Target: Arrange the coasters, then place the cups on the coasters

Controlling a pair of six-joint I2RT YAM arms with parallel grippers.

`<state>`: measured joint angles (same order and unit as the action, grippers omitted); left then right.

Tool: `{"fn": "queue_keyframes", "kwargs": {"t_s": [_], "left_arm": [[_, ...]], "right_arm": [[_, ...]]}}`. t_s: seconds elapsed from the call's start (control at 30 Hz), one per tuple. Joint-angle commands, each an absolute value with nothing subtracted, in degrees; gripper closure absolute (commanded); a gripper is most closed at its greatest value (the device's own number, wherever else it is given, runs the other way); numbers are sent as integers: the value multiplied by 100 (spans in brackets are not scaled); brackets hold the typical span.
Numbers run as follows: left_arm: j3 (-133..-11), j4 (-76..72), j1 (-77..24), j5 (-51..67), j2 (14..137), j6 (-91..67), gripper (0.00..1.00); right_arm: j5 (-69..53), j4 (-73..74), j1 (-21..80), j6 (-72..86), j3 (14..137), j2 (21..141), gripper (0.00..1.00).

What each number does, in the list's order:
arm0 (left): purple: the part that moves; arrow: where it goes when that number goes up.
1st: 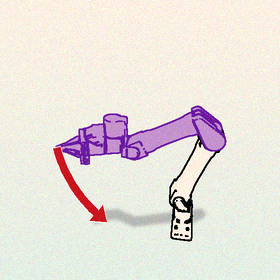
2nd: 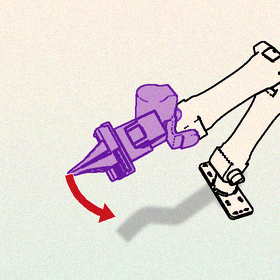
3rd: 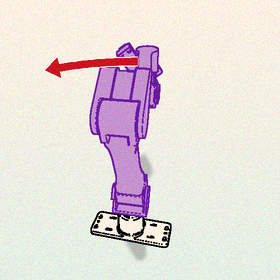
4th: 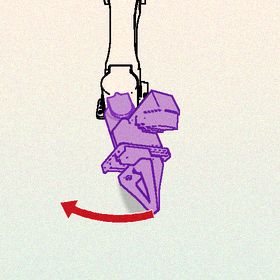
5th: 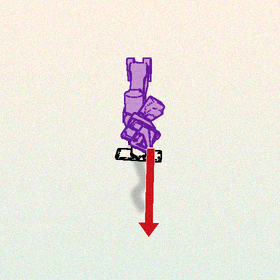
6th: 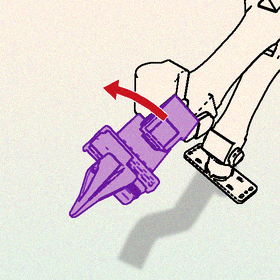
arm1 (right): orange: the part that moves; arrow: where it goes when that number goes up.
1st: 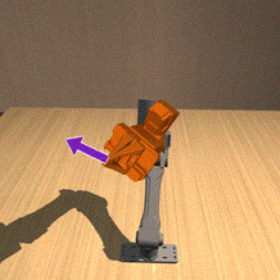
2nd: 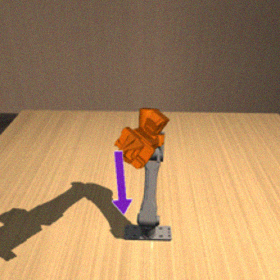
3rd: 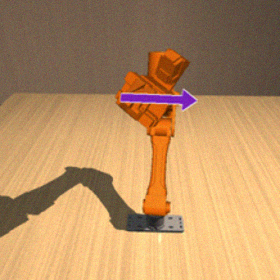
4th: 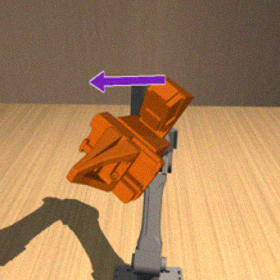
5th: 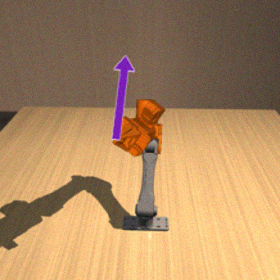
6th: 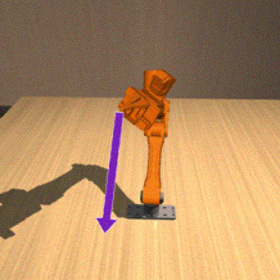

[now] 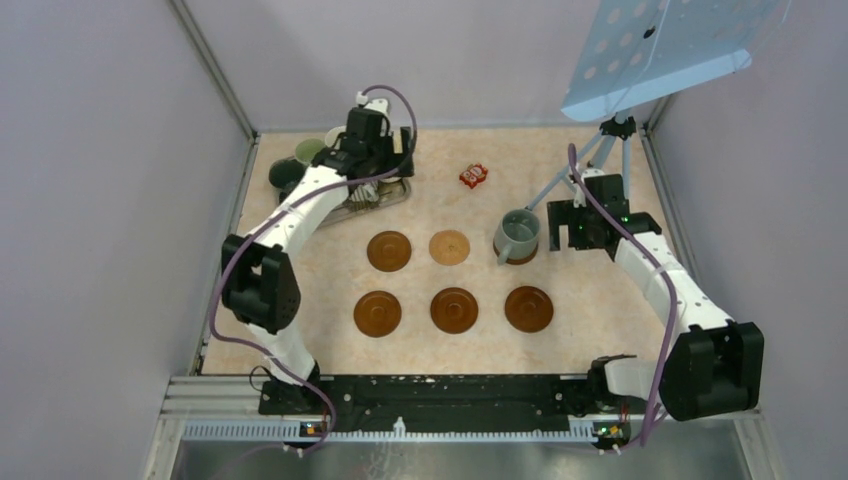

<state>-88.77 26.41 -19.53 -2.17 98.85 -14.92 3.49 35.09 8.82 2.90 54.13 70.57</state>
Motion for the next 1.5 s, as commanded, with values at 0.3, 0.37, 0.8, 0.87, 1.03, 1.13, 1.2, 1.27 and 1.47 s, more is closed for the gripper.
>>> {"fn": "queue_keyframes", "kwargs": {"t_s": [0.3,0.37,0.8,0.87,1.03,1.13,1.2,1.27,1.47], "left_arm": [[-10835,2815,-2485,-1257,11799,-3561,1],[-10971,2803,-2472,-1266,11970,-3618,1],[-11452,2688,-2087,-1153,12783,-3788,9],[-11448,2675,-2061,-1145,12847,-3734,11],[-11415,2664,-1964,-1073,12970,-3735,21],[-11343,2655,-1915,-979,12962,-3677,30],[-11225,2663,-1880,-914,12914,-3655,35],[-11082,2692,-1823,-885,12834,-3636,38],[-10702,2793,-1631,-883,12529,-3419,47]], "right_arm": [[661,3573,837,129,6140,7137,4],[674,3577,842,131,6170,7138,4],[754,3643,837,130,6313,7250,5],[754,3643,838,130,6324,7259,5],[761,3617,836,127,6363,7315,6],[779,3619,837,114,6372,7329,7],[807,3629,837,87,6377,7326,7],[816,3635,841,78,6377,7322,7],[775,3593,833,86,6359,7338,7]]}}
